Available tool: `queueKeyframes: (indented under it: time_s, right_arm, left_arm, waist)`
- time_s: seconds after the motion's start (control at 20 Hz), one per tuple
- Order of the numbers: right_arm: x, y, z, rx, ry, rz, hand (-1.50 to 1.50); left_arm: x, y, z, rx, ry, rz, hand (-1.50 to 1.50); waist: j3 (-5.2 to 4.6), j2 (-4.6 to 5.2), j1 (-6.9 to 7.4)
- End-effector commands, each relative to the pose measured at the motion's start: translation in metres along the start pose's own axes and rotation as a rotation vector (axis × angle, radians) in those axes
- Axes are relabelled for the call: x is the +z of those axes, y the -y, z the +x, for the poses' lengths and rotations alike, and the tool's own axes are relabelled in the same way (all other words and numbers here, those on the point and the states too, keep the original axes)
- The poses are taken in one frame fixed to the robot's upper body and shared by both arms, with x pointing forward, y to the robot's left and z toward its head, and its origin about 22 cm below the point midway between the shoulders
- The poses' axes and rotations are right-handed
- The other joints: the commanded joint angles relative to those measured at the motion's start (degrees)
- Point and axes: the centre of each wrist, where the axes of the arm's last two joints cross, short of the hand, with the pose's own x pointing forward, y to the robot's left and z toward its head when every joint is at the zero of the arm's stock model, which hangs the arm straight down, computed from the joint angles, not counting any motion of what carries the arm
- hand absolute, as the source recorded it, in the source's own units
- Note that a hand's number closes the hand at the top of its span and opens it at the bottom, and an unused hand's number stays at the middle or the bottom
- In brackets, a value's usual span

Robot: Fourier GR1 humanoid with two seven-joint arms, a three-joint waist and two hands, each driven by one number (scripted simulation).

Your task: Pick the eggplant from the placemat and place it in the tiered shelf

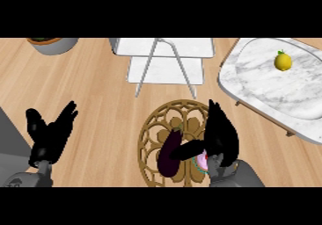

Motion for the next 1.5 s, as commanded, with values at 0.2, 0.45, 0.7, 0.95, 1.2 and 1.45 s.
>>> queueKeyframes:
  time_s: [0.2, 0.45, 0.7, 0.95, 1.2, 1.45]
  right_arm:
    - [-0.006, -0.014, 0.005, 0.084, -0.257, -0.009, -1.5]
    - [-0.011, -0.016, 0.007, 0.089, -0.27, -0.03, -1.5]
    - [-0.017, -0.028, 0.003, 0.132, -0.295, -0.042, -1.5]
    - [-0.015, -0.037, -0.002, 0.144, -0.297, -0.065, -1.5]
    - [-0.013, -0.037, -0.003, 0.099, -0.29, -0.076, -1.5]
    - [-0.021, -0.06, -0.003, 0.128, -0.301, -0.069, -1.5]
  left_arm:
    - [0.007, 0.0, -0.01, 0.005, -0.034, -0.02, 0.0]
    - [0.003, -0.002, -0.018, 0.002, -0.038, -0.007, 0.0]
    - [0.002, -0.008, -0.02, -0.01, -0.035, 0.0, 0.0]
    - [0.0, 0.005, -0.014, 0.014, -0.042, -0.028, 0.0]
    - [0.003, 0.002, 0.001, -0.001, -0.038, -0.014, 0.0]
    - [0.003, 0.016, -0.023, 0.019, -0.04, -0.035, 0.0]
  waist:
    - [-0.15, 0.22, 0.46]
    - [-0.24, 0.37, 0.17]
    - [-0.2, 0.4, 0.19]
    - [-0.14, 0.35, -0.09]
    - [-0.02, 0.3, 0.13]
    - [-0.04, 0.61, 0.83]
